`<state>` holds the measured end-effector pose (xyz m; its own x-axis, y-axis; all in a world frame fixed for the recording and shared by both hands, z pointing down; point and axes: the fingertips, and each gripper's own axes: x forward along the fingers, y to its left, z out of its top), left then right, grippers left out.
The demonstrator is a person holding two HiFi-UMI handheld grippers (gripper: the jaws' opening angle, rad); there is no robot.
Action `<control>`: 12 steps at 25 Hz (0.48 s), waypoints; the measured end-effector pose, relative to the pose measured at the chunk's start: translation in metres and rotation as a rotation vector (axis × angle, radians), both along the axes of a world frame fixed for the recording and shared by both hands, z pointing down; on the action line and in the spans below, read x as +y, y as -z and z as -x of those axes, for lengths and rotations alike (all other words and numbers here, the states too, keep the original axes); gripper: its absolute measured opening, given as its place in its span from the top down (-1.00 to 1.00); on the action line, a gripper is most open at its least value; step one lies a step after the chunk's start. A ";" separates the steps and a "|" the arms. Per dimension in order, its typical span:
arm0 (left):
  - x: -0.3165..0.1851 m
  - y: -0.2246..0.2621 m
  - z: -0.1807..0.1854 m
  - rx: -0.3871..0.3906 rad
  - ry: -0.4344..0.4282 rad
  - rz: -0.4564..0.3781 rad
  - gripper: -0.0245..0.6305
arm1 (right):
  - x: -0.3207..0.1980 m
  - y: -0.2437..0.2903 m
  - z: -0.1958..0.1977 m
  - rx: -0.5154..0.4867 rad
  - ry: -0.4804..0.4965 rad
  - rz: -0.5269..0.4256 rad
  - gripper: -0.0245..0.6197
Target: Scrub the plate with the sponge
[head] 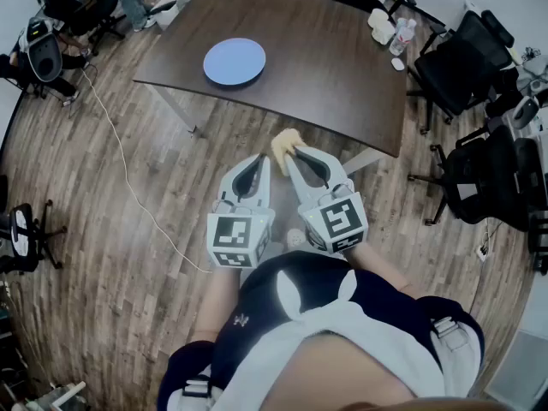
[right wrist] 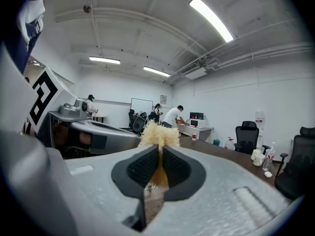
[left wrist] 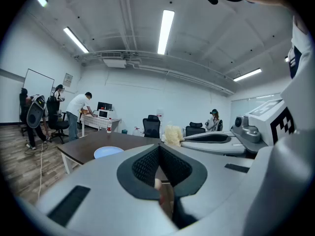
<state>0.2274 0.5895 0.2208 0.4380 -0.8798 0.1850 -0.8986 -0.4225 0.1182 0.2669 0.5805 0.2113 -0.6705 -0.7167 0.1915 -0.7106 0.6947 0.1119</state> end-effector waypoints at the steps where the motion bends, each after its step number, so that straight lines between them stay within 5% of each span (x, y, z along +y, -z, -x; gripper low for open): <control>1: 0.002 -0.001 0.002 0.001 0.002 0.008 0.91 | 0.003 -0.001 0.002 0.003 0.002 0.004 0.85; 12: 0.025 -0.013 0.052 0.015 0.047 0.044 0.91 | 0.018 -0.009 0.044 0.016 0.015 0.005 0.85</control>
<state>0.1758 0.6145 0.2342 0.3992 -0.8906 0.2178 -0.9154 -0.3739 0.1489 0.2232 0.5983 0.2205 -0.6781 -0.7056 0.2058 -0.6983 0.7058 0.1193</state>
